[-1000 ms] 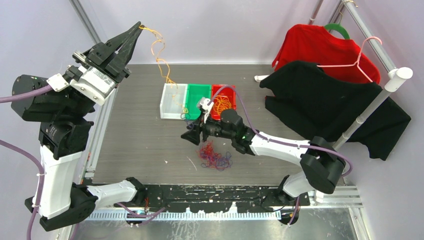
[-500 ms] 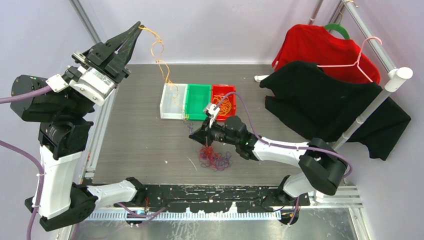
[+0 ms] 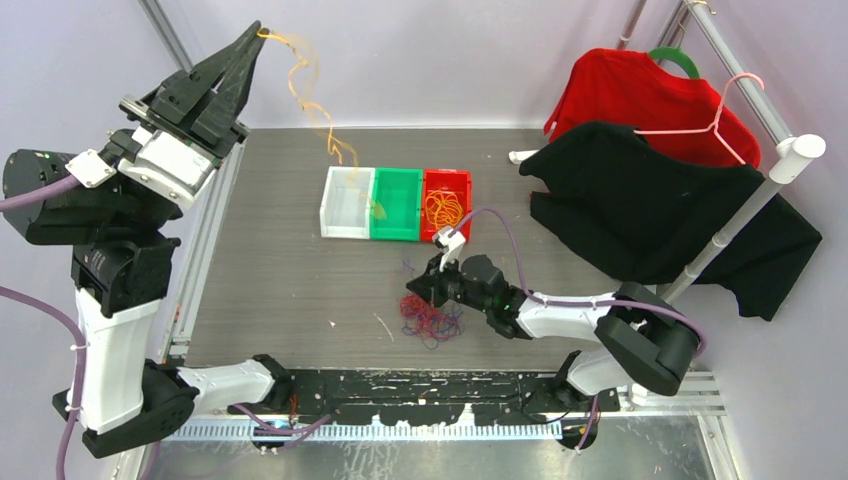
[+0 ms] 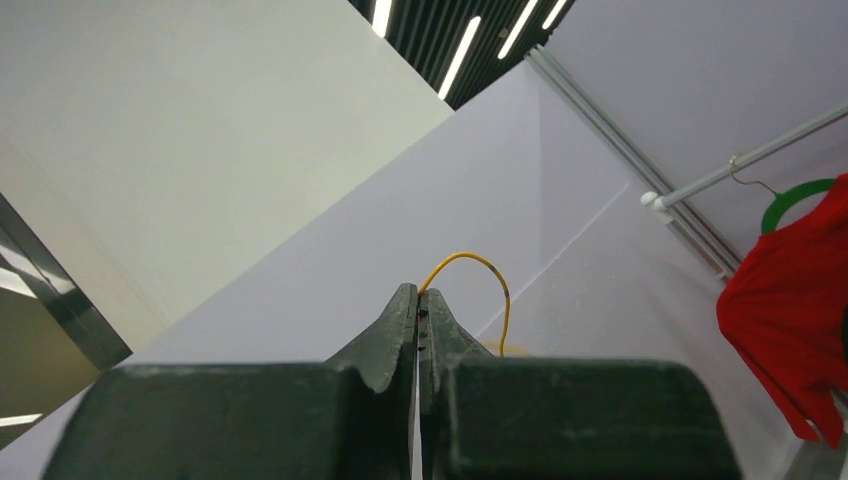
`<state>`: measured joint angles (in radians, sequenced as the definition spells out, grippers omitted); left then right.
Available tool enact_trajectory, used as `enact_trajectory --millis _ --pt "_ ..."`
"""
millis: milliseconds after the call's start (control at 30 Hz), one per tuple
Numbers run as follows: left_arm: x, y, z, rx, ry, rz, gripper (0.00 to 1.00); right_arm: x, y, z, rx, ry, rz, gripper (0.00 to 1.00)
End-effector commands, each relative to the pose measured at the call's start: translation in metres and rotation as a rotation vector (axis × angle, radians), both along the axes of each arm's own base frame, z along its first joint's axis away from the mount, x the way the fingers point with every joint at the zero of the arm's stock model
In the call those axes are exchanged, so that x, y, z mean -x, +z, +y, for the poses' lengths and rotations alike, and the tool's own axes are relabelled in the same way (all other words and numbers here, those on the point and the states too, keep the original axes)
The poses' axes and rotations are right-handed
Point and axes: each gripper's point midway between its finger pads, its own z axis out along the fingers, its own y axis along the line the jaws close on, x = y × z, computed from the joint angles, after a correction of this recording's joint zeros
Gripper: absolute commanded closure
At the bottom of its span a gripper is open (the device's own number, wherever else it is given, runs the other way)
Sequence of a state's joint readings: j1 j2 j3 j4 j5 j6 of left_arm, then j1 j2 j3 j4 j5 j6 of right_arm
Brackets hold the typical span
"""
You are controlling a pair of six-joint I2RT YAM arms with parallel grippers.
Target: Untangle the cables
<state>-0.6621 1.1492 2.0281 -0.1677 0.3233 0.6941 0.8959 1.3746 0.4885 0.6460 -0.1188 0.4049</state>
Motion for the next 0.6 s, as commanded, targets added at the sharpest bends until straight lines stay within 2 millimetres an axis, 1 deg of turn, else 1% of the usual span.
enact_trajectory --millis 0,167,200,233,300,367,433,567 --pt "0.015 0.041 0.027 0.132 0.069 -0.13 1.0 -0.01 -0.021 -0.015 0.007 -0.112 0.029 0.99" --pt "0.013 0.06 0.043 0.233 0.132 -0.186 1.0 -0.009 -0.046 -0.021 0.063 -0.137 0.081 0.99" --pt "0.011 0.06 0.042 0.23 0.133 -0.174 1.0 -0.008 -0.046 -0.02 0.06 -0.135 0.084 0.99" --pt "0.006 0.055 0.038 0.204 0.127 -0.146 1.0 -0.007 -0.046 -0.02 0.057 -0.133 0.085 0.99" --pt "-0.001 0.039 0.024 0.143 0.093 -0.082 1.0 -0.006 -0.042 -0.018 0.044 -0.127 0.08 0.99" --pt "-0.007 0.016 0.006 0.057 0.046 -0.024 1.0 -0.006 -0.033 -0.017 0.02 -0.121 0.07 0.99" --pt "-0.016 -0.01 -0.009 -0.014 0.017 0.026 1.0 -0.005 -0.02 -0.016 -0.013 -0.115 0.058 0.99" --pt "-0.039 -0.058 -0.03 -0.1 0.008 0.126 1.0 0.0 0.006 -0.016 -0.087 -0.11 0.055 0.98"
